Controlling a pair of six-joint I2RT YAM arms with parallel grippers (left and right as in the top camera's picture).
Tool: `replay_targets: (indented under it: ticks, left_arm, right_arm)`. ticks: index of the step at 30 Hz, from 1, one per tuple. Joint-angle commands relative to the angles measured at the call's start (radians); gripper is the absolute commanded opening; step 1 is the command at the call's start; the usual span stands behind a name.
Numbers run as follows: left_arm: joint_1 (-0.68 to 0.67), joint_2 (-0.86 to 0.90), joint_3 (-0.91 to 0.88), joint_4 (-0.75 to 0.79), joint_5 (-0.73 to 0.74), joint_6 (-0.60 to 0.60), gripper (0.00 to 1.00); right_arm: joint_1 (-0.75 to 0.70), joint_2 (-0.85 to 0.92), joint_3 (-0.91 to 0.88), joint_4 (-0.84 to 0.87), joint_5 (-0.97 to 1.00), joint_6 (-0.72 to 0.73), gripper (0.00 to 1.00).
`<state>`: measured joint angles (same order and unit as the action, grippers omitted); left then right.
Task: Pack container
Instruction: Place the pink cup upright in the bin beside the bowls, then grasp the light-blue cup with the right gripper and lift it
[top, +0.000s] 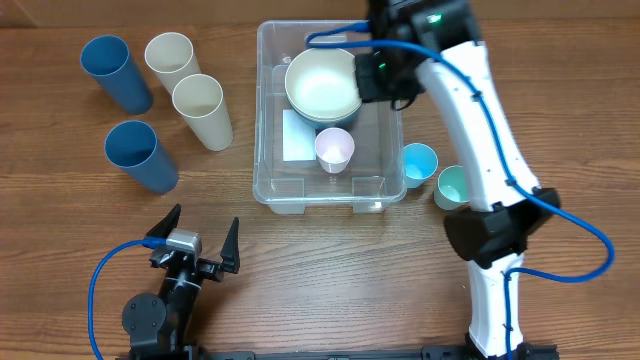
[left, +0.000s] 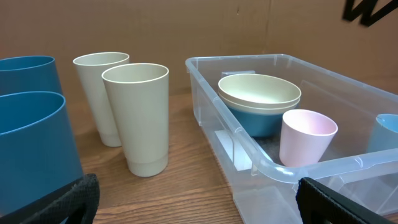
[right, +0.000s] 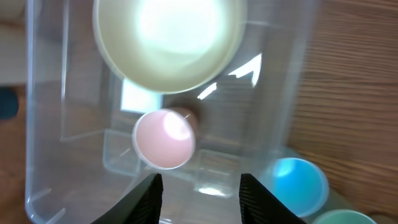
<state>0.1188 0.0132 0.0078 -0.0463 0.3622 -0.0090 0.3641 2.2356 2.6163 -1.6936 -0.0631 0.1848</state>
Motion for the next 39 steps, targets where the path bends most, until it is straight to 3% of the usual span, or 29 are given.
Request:
replay_targets:
  ticks: [1, 5, 8, 14, 20, 28, 33, 39]
  left_arm:
    - [0.005, -0.008, -0.003, -0.001, -0.003, -0.014, 1.00]
    - [0.005, -0.008, -0.003, -0.001, -0.003, -0.014, 1.00]
    - [0.005, -0.008, -0.003, -0.001, -0.003, -0.014, 1.00]
    - [0.005, -0.008, -0.003, -0.001, -0.003, -0.014, 1.00]
    - [0.005, -0.008, -0.003, -0.001, -0.003, -0.014, 1.00]
    - [0.005, -0.008, -0.003, -0.001, -0.003, -0.014, 1.00]
    - [0.005, -0.008, -0.003, -0.001, -0.003, -0.014, 1.00]
    - [0.005, -0.008, -0.003, -0.001, -0.003, -0.014, 1.00]
  right_arm:
    - [-0.129, -0.079, -0.012, -0.001, -0.027, 0.028, 0.42]
    - [-0.273, -0.262, -0.270, 0.000, -0.025, 0.024, 0.42]
    - [-0.298, -0.281, -0.439, 0.018, -0.013, -0.011, 0.42]
    - [-0.297, -0.281, -0.819, 0.282, -0.017, -0.024, 0.43]
    - [-0.291, -0.281, -0.966, 0.494, -0.084, -0.026, 0.43]
    - [-0.278, -0.277, -1.132, 0.642, -0.092, -0.025, 0.42]
    - [-0.278, -0.277, -1.136, 0.701, -0.092, -0.025, 0.05]
    - [-0.340, -0.278, -1.032, 0.740, -0.043, -0.009, 0.04]
